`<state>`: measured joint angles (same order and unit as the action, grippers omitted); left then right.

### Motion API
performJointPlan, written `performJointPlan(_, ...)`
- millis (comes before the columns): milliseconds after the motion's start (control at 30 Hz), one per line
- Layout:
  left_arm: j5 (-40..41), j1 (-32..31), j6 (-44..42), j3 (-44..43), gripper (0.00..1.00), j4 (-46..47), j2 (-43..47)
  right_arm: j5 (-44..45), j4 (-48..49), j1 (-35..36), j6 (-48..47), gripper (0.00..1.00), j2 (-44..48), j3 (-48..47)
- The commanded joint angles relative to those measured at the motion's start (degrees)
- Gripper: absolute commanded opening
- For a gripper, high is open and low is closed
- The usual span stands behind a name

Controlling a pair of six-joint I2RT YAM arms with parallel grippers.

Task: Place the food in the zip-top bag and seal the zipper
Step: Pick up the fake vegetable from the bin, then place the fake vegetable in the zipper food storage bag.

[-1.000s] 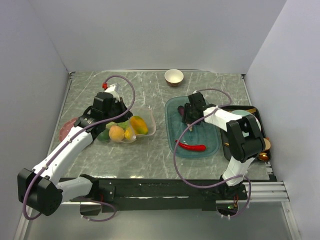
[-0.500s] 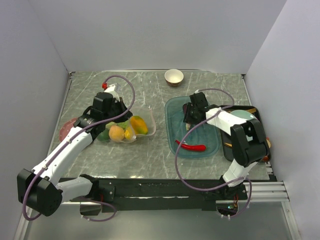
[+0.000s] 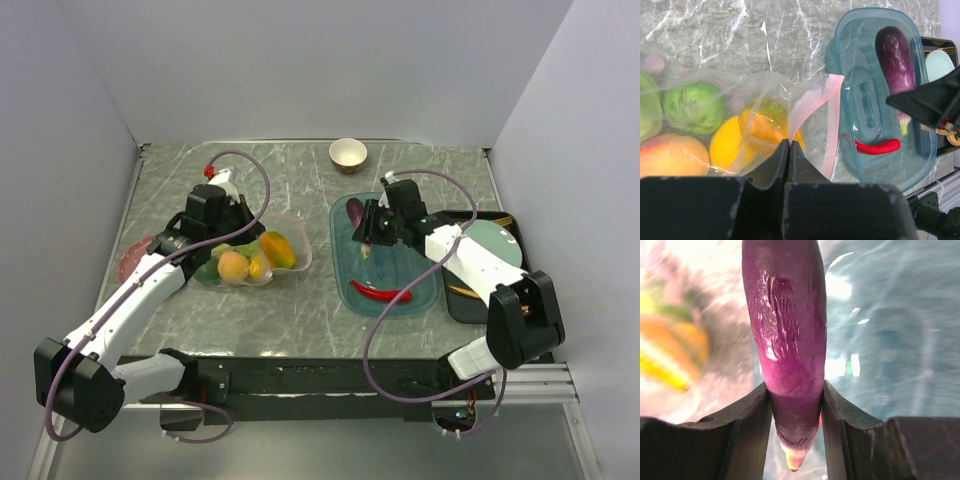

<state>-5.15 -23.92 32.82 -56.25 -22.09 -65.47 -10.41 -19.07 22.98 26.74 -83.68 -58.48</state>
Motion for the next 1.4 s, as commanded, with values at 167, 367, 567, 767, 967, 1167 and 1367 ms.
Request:
performJointPlan(167,-0.92,0.1,0.49,-1.41,0.01,2.13,-0.71,-8.83,-2.72,7.95,-4.24,0.38,5.63,-5.14)
performJointPlan(367,0.05,0.1,0.05,-1.93,0.01,1.26,-0.71,-10.23,-4.4,11.99,-6.08,0.38,5.28,-6.82)
performJointPlan(567,-0.48,0.1,-0.03,-1.76,0.01,1.43,-0.88,-12.87,-6.24,14.28,-9.34,0.38,4.05,-8.31)
performJointPlan(767,-0.04,0.1,-0.39,-2.02,0.01,1.08,-0.71,-15.25,-8.61,16.21,-11.89,0.39,1.6,-11.03)
performJointPlan(967,-0.65,0.1,-0.03,-2.37,0.01,0.82,-0.36,-15.52,-10.9,19.38,-13.47,0.39,-4.91,-15.96)
performJointPlan(1167,-0.04,0.02,-0.74,-3.6,0.01,-0.24,0.26,-16.13,-11.43,20.96,-13.29,0.4,-11.85,-21.4)
performJointPlan(1367,-0.39,0.1,0.05,-2.9,0.01,-0.15,1.49,-15.78,-12.48,21.93,-13.73,0.4,-17.22,-26.94)
